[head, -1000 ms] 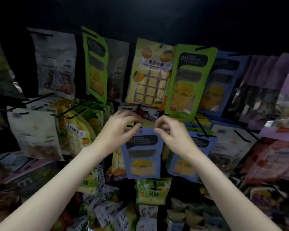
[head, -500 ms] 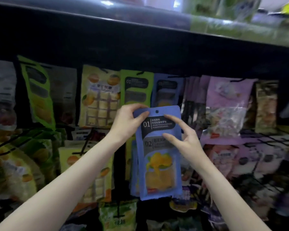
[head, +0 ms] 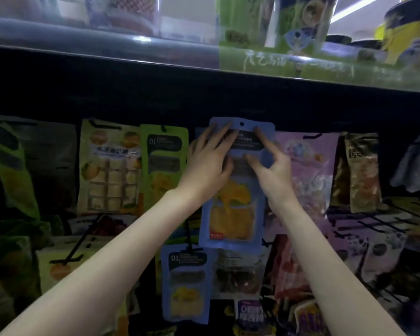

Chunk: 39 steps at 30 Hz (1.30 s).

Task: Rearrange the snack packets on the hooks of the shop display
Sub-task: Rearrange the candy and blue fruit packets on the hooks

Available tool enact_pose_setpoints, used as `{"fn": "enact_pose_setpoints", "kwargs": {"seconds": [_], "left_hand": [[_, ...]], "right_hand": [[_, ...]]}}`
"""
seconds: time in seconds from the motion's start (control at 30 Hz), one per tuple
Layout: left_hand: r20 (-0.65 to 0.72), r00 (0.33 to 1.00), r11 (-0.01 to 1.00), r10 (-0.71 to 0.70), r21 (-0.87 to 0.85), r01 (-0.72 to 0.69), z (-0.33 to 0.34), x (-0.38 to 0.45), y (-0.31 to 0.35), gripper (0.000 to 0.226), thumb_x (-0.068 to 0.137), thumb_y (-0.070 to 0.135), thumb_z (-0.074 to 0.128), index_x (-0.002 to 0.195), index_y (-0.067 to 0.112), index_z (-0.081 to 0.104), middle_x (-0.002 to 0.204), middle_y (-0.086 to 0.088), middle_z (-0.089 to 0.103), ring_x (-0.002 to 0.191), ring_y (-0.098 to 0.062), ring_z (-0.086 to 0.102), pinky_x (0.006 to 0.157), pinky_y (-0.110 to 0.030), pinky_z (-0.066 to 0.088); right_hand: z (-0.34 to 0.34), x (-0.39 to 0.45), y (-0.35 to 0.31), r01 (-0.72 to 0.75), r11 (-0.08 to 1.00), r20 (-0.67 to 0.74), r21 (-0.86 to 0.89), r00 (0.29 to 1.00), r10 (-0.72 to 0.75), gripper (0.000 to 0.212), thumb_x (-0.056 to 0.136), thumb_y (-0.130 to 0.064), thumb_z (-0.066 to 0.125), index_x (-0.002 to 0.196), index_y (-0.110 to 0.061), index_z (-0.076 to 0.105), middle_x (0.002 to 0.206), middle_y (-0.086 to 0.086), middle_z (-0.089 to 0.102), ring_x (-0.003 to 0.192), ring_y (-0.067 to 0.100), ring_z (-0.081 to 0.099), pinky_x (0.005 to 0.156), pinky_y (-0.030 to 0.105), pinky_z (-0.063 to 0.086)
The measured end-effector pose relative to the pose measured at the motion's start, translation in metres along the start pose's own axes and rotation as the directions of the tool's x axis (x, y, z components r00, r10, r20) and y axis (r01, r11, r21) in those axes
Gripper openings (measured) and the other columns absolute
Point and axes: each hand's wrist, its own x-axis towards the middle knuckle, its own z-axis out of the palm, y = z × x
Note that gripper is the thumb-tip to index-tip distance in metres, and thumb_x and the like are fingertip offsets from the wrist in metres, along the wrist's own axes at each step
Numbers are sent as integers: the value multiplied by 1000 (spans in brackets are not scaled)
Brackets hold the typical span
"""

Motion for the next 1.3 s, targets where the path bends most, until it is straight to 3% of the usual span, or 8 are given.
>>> {"fn": "enact_pose_setpoints", "kwargs": {"seconds": [0.13, 0.37, 0.63, 0.77, 0.87, 1.03, 1.17, 1.3], "left_hand": [[-7, 998, 996, 64, 69, -64, 7, 3, -1, 51, 99, 27, 37, 147, 23, 21, 156, 9, 12, 144, -18, 1, 111, -40, 8], [-115, 979, 983, 167, 97, -156, 20, 4, -7, 52, 93, 31, 31, 140, 13, 40, 149, -2, 36, 138, -24, 20, 102, -48, 32], [-101, 978, 981, 183, 84, -175, 29, 7, -6, 52, 95, 30, 30, 142, 9, 36, 150, -3, 33, 140, -26, 20, 106, -50, 33], [-46, 989, 989, 139, 63, -136, 31, 11, -8, 57, 94, 35, 22, 143, 10, 33, 155, 7, 13, 143, -21, 13, 107, -54, 32], [-19, 989, 983, 147, 113, -144, 36, 8, -9, 57, 93, 37, 18, 142, 12, 37, 153, 11, 0, 143, -23, 13, 107, -53, 31], [15, 994, 985, 108, 134, -109, 36, -7, -18, 53, 94, 34, 22, 135, 13, 48, 154, -8, 20, 139, -31, 25, 108, -50, 24], [62, 997, 991, 47, 119, -54, 36, -51, -49, 50, 94, 31, 27, 130, 9, 53, 151, -13, 28, 133, -37, 35, 104, -55, 29], [78, 995, 996, -56, 71, 50, 38, -113, -74, 46, 93, 28, 29, 124, 9, 57, 146, -12, 37, 129, -29, 36, 101, -46, 30]], "right_hand": [[-9, 6, 6, -31, 999, 57, 18, 998, 30, 51, 88, 0, 59, 135, -13, 43, 127, -11, 49, 110, -11, 49, 81, 3, 43], [-21, 10, 20, -104, 994, 135, 42, 986, 97, 48, 88, -9, 63, 133, -22, 49, 137, 2, 51, 128, 17, 47, 104, 41, 42], [-27, 15, 12, -69, 996, 204, -58, 976, 80, 47, 89, -7, 61, 128, -28, 46, 139, -1, 48, 131, 12, 42, 108, 31, 38], [-21, 20, 12, -43, 981, 187, -191, 979, 80, 49, 89, -5, 59, 134, -17, 45, 139, 4, 47, 130, 14, 41, 100, 8, 34], [-12, 27, 28, -96, 957, 138, -273, 981, 137, 50, 90, -6, 58, 136, -21, 45, 143, 5, 42, 132, 18, 39, 102, 17, 35], [14, 50, 53, -93, 843, 159, -530, 965, 207, 62, 92, -2, 51, 145, -25, 29, 148, 14, 27, 134, 29, 33, 96, 13, 27], [31, 42, 65, -155, 666, 129, -729, 925, 357, 66, 90, -16, 57, 147, -30, 25, 154, 9, 13, 140, 33, 10, 111, 39, 22], [32, -44, 49, -96, 856, 92, -508, 982, 165, 43, 88, 2, 48, 128, -11, 52, 137, 12, 33, 128, 23, 32, 101, 16, 24]]}}
